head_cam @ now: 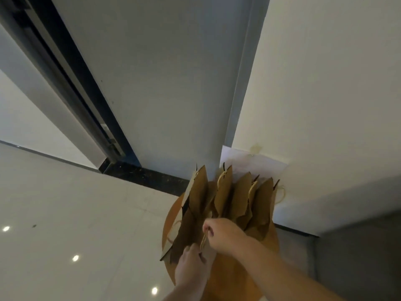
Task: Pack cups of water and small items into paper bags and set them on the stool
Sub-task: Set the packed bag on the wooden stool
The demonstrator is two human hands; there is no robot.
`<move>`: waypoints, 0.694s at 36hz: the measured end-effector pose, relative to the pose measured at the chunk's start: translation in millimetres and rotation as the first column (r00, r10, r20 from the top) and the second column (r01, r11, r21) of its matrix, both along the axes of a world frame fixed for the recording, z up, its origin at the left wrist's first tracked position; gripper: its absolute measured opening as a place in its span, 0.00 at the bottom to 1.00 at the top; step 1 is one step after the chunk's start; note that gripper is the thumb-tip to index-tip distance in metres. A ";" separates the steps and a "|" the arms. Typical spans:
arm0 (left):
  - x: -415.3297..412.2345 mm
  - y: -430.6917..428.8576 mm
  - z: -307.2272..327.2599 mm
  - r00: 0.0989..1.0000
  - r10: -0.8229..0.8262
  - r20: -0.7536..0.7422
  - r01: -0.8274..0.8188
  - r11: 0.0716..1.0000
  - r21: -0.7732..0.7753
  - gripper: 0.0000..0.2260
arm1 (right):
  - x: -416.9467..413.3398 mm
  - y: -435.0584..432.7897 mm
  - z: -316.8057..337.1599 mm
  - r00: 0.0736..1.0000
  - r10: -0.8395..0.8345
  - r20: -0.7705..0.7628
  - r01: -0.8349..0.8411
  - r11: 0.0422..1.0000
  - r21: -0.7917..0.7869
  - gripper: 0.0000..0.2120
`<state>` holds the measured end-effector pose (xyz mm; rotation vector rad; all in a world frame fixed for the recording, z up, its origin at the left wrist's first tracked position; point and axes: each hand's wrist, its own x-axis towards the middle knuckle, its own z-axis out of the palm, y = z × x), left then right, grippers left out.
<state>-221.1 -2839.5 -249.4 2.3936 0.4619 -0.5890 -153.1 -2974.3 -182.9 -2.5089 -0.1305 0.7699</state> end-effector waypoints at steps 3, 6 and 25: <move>8.9 8.8 -8.1 0.998 -0.031 -0.046 0.029 0.999 -0.031 0.03 | -5.8 11.2 -10.0 0.997 -0.055 -0.047 0.055 0.999 -0.002 0.11; 10.7 16.7 -17.7 0.992 -0.083 -0.096 0.078 0.996 -0.052 0.03 | -17.1 16.9 -19.3 0.985 -0.130 -0.111 0.132 0.991 0.013 0.14; 5.2 -131.9 123.0 0.732 -0.446 0.514 0.635 0.719 -0.281 0.20 | -159.5 -146.8 78.5 0.693 -0.696 0.187 0.672 0.718 0.179 0.19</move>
